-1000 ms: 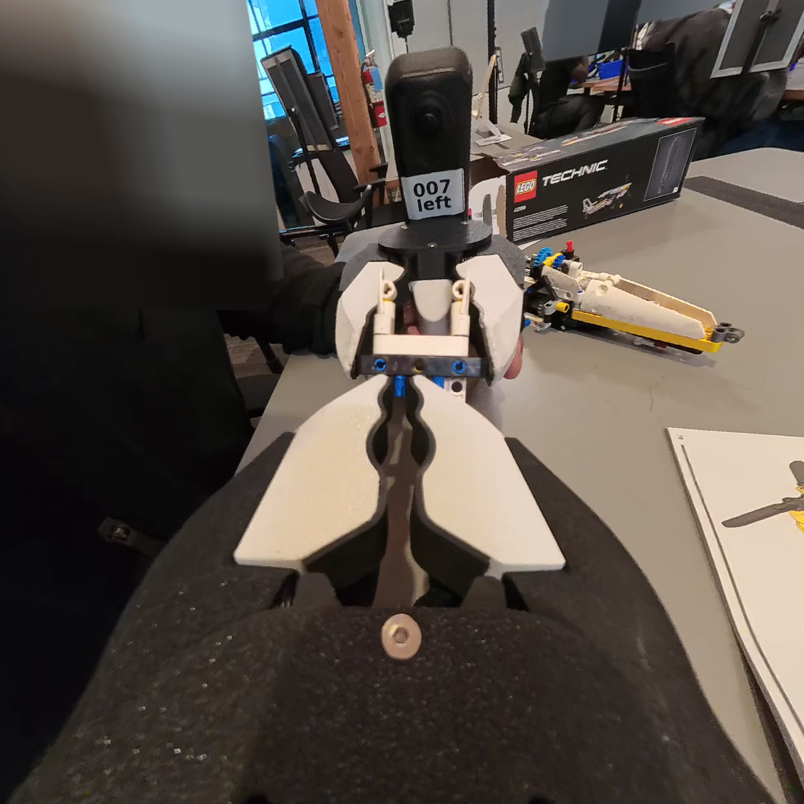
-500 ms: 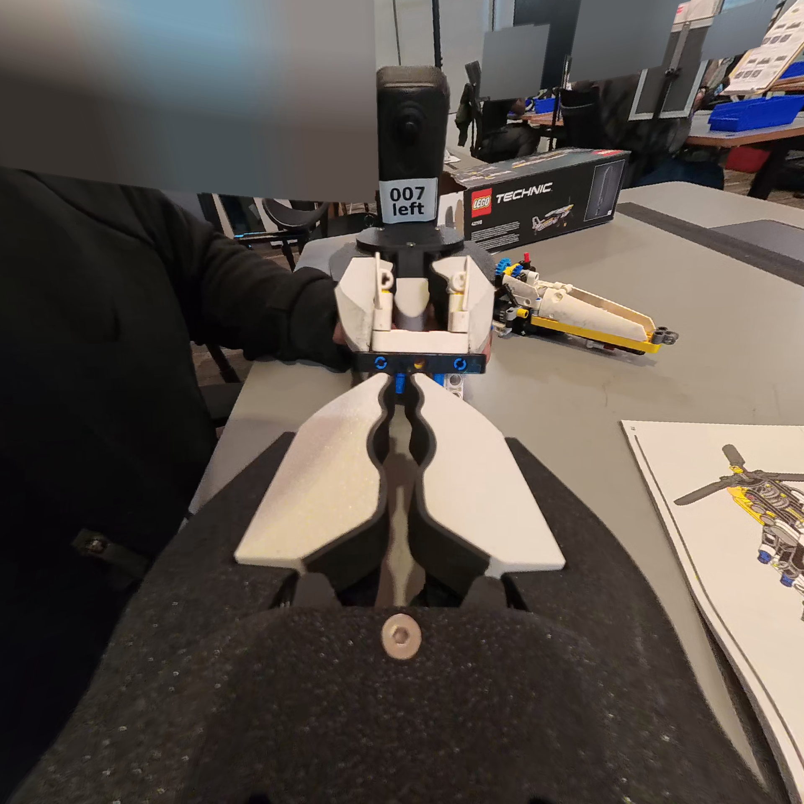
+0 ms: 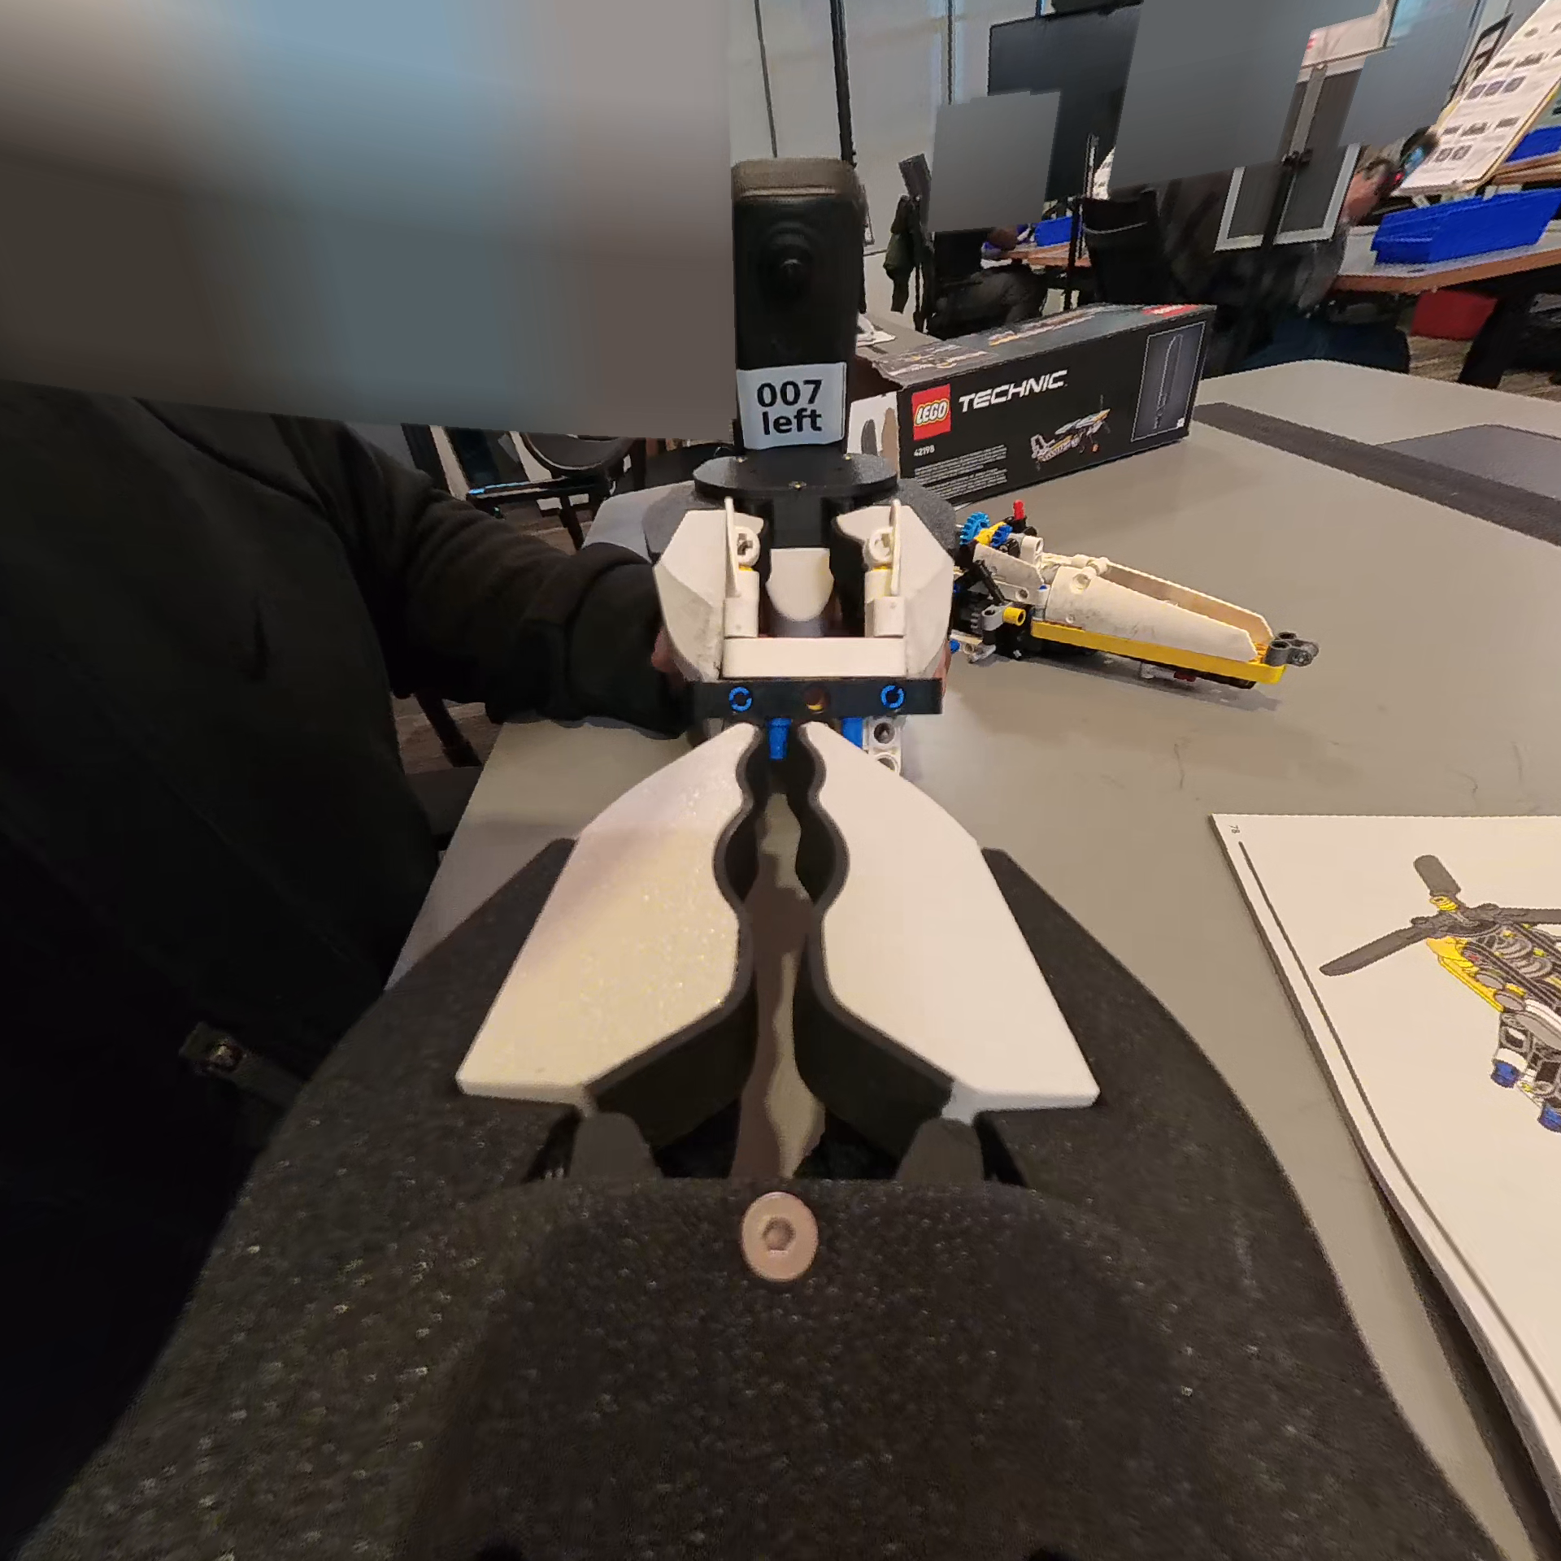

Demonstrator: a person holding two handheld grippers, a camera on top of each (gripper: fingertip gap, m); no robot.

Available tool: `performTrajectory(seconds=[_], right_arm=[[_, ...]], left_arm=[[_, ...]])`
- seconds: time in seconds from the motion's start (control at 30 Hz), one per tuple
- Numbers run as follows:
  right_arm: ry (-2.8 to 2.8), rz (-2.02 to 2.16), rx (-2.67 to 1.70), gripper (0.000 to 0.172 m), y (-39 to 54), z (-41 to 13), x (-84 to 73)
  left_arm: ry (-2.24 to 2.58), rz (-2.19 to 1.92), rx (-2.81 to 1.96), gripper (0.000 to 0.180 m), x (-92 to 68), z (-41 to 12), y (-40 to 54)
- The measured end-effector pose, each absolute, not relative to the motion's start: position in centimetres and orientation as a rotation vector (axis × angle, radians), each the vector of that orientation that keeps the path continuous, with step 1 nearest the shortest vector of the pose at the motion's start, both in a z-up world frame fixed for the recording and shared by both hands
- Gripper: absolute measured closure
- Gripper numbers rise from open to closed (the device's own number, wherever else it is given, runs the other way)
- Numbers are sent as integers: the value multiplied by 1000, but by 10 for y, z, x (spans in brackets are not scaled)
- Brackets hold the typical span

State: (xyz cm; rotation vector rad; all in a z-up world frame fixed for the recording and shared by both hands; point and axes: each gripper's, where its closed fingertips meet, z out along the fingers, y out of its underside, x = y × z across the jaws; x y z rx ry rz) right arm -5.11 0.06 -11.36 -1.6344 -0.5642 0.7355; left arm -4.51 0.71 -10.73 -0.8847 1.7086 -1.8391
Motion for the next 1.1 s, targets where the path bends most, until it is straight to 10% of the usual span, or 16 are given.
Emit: performTrajectory(seconds=[0.2, 0.23, 0.8, 1.1], right_arm=[[-579, 707, -1620, 168, -2, -113, -51], [-576, 677, -1640, 168, -2, -117, -48], [-683, 482, -1895, 168, 3, -158, -26], [-858, 441, -1888, 168, -6, -164, -28]], left_arm=[[1685, -1861, -885, 142, -46, -105, 9], [1490, -1917, -924, 180, -45, -90, 30], [1831, -1374, -828, 153, -43, -131, 17], [2013, -1280, -709, 171, -46, -154, -3]])
